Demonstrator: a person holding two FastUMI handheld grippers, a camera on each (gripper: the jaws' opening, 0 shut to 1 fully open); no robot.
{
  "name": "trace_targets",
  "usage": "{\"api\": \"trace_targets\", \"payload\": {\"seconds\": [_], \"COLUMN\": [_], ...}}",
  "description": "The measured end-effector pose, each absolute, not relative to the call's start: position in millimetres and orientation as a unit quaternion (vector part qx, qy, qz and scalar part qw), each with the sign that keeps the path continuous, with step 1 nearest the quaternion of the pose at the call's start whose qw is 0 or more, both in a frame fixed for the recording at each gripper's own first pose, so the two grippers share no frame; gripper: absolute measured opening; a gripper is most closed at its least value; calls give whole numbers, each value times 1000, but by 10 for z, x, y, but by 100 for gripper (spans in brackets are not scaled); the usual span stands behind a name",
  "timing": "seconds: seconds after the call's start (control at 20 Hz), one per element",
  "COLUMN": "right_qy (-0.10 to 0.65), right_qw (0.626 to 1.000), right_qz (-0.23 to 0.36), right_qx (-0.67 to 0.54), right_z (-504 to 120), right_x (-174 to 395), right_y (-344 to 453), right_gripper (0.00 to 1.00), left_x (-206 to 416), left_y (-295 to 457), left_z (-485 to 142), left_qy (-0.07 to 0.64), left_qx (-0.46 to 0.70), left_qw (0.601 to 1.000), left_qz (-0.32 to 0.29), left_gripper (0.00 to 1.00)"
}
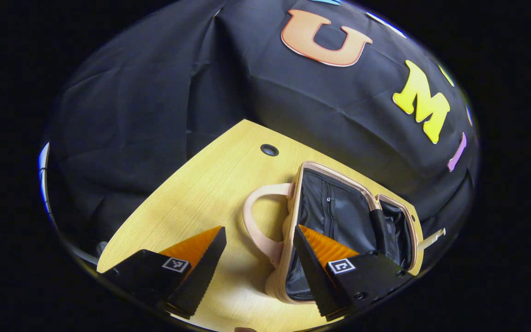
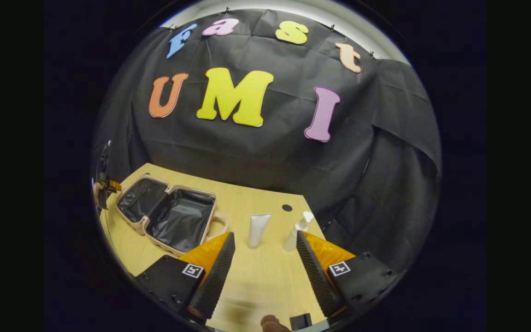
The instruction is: First open the suitcase, pack the skin care products into it, and then close the suitcase.
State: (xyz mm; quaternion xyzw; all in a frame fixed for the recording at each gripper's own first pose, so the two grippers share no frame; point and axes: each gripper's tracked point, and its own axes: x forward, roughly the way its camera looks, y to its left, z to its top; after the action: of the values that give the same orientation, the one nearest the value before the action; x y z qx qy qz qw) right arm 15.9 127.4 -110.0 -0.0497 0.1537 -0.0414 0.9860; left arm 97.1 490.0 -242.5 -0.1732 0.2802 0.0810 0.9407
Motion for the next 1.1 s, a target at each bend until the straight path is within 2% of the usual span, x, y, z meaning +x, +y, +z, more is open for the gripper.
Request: {"api": "trace_targets", "payload": {"seconds": [0.35, 0.7, 1.1], "right_qy": [129, 139, 164], "right_qw": [989, 987, 985], "right_qz": [21, 49, 47], "right_qx": [-71, -56, -42], "right_z": [-1178, -1365, -1641], "right_x": [305, 517, 715], "right_y": [942, 464, -145], "right_gripper": [80, 80, 80], "left_x": [795, 879, 1083], "left_y": [4020, 2228, 339], "left_z": [-1895, -1741, -2029], "left_qy": [247, 241, 272], "left_qx": [-94, -57, -11], "left_qw": [962, 967, 941], "left_qz": [62, -59, -200], "left_gripper": [96, 98, 98]}}
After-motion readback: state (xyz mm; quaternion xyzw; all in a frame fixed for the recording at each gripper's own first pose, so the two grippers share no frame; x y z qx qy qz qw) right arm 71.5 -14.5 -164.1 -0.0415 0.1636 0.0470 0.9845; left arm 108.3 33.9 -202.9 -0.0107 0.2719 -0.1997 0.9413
